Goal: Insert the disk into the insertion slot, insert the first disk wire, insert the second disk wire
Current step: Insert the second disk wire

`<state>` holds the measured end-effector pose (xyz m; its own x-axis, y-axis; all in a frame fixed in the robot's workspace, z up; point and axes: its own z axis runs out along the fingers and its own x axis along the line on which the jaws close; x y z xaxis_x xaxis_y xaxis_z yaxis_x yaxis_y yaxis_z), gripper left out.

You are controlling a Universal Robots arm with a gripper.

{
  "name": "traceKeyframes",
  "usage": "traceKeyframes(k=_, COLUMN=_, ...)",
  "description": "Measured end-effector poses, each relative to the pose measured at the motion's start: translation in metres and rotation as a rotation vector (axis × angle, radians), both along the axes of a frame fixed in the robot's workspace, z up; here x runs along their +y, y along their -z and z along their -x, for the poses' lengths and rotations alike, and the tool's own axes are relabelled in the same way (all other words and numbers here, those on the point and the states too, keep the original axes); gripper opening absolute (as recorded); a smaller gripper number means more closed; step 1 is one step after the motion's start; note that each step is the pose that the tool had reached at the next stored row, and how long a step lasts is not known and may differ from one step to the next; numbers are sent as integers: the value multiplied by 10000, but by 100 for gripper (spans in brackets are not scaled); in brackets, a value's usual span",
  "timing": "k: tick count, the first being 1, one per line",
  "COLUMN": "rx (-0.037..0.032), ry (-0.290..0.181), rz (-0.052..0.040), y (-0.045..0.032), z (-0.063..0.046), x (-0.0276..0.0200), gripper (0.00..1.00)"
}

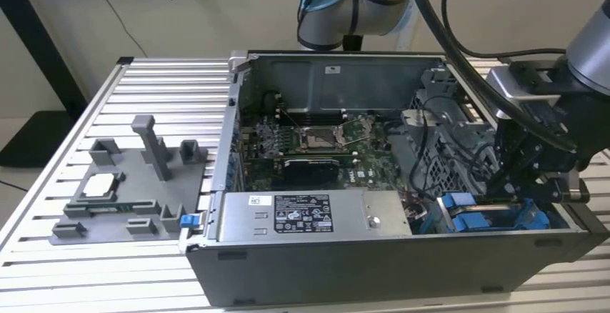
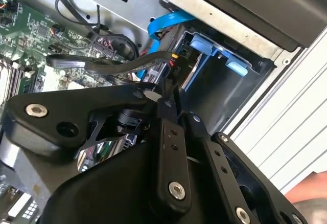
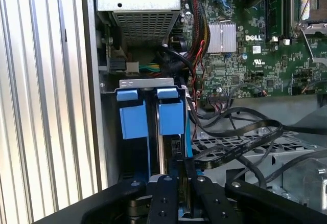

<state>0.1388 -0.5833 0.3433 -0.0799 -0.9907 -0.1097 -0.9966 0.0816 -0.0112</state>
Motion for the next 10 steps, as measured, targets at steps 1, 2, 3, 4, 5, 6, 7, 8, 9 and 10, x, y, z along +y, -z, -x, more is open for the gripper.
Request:
traceKeyframes(k=1, rx=0, ry=0, rz=0, y=2, z=-1, x=0, gripper=0)
traceKeyframes(k=2, rx=0, ry=1, rz=0, y=4, z=-1, x=0, gripper=0)
traceKeyframes(k=3, rx=0, ry=0, rz=-2, y=8, z=-1, x=2, gripper=0)
traceKeyframes(k=4, rx=0, ry=0, rz=-5, y=10, z=-4, x=3, gripper=0)
traceKeyframes(k=5, rx=0, ry=0, rz=-4, y=10, z=-6, x=4, gripper=0)
traceKeyframes(k=6, rx=0, ry=0, rz=-2, y=10, z=-7, x=4, gripper=0)
traceKeyframes(k=7, rx=0, ry=0, rz=-1, y=11, z=-9, x=4, gripper=0)
traceKeyframes(k=8, rx=0, ry=0, rz=-1, y=12, z=-11, x=4, gripper=0)
traceKeyframes(k=9, rx=0, ry=0, rz=-2, y=14, z=-13, x=4, gripper=0)
traceKeyframes(k=10, rx=0, ry=1, rz=-2, y=16, z=-13, x=3, gripper=0)
